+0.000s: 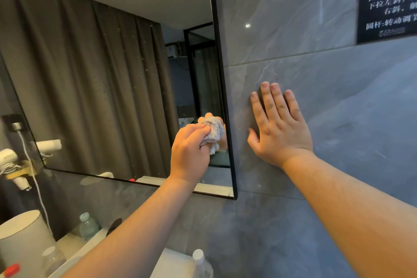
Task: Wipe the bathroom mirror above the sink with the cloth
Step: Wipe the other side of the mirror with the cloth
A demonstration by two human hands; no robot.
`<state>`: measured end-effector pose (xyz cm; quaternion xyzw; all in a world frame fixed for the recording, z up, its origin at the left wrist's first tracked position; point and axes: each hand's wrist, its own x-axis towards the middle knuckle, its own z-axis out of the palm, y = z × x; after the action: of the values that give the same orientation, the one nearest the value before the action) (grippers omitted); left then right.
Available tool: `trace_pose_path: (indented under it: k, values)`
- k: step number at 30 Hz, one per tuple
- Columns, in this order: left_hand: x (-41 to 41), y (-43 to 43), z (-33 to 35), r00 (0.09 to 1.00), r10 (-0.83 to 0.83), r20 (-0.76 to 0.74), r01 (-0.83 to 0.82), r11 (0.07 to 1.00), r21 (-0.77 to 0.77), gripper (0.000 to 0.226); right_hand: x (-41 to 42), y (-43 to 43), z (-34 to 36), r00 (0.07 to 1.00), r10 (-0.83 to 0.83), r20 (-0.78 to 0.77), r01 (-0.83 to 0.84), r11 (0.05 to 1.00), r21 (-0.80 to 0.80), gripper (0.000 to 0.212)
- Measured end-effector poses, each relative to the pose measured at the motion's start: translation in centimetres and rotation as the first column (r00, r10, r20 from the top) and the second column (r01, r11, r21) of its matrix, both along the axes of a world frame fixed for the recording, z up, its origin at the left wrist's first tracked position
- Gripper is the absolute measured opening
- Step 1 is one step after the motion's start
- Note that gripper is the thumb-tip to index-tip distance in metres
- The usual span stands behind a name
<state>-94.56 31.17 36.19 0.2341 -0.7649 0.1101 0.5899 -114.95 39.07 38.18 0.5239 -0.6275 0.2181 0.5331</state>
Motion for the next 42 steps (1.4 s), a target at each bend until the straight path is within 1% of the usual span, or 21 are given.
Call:
trace_pose_path:
  k: [2,6,8,12,14,17,19,22,23,25,30,35,40,42]
  values:
    - [-0.2,0.5,-1.1,0.999,0.004,0.041,-0.003,1.000,-0.024,0.028,0.0,0.0,0.0,1.000,-0.001,0.001,0.001,1.000,0.004,0.081]
    - [-0.4,1.0,-3.8,0.998,-0.004,0.055,0.007,0.998,-0.056,0.031,0.0,0.1,0.0,1.000,-0.005,-0.001,0.005,1.000,0.000,0.081]
    - [-0.5,1.1,-4.9,0.998,-0.013,0.064,0.016,0.999,-0.046,0.036,0.0,0.0,0.0,1.000,0.000,-0.001,0.000,1.000,-0.002,0.083]
    - [-0.3,1.5,-6.2,0.993,-0.004,0.122,0.004,1.000,0.001,0.039,-0.1,0.0,0.1,1.000,-0.003,0.000,0.003,1.000,0.010,0.086]
    - [-0.1,1.1,-5.7,0.991,-0.006,0.135,0.007,1.000,-0.005,0.035,-0.1,0.0,0.1,1.000,-0.009,0.001,0.009,1.000,0.009,0.086]
    - [-0.1,0.5,-3.7,0.984,0.006,0.176,0.005,0.998,-0.062,0.025,-0.1,-0.1,0.1,1.000,-0.008,-0.003,0.008,1.000,0.007,0.085]
    - [-0.1,0.6,-2.8,0.988,-0.013,0.157,0.024,0.998,-0.065,0.028,-0.1,0.0,0.0,1.000,-0.017,-0.007,0.017,1.000,0.013,0.086]
    - [-0.2,0.8,-2.7,0.997,-0.030,0.070,0.030,1.000,0.002,0.045,-0.1,0.0,0.1,1.000,-0.026,-0.010,0.026,1.000,0.016,0.086]
    - [-0.4,0.8,-2.9,0.999,-0.023,0.036,0.022,1.000,0.017,0.046,-0.1,0.0,0.1,1.000,-0.027,-0.011,0.027,1.000,0.016,0.086]
    - [-0.8,0.9,-3.6,1.000,-0.001,0.001,0.001,1.000,0.016,0.039,0.0,0.1,0.1,0.999,-0.031,-0.010,0.031,0.999,0.018,0.086]
    - [-1.2,0.9,-7.4,0.996,-0.009,0.086,0.009,1.000,-0.007,0.031,-0.1,0.1,0.1,0.999,-0.038,-0.008,0.038,0.999,0.015,0.086]
    - [-1.8,1.4,-11.3,0.998,0.020,0.066,-0.024,0.998,0.058,0.021,-0.1,-0.1,0.1,0.999,-0.034,-0.009,0.034,0.999,0.011,0.086]
    - [-2.0,1.5,-13.8,0.996,0.022,0.092,-0.031,0.995,0.097,0.021,-0.1,-0.1,0.0,0.999,-0.030,-0.014,0.030,1.000,0.009,0.087]
    - [-1.7,1.6,-14.2,0.992,0.018,0.124,-0.033,0.992,0.122,0.028,-0.1,-0.1,0.0,1.000,-0.028,-0.013,0.029,1.000,0.007,0.087]
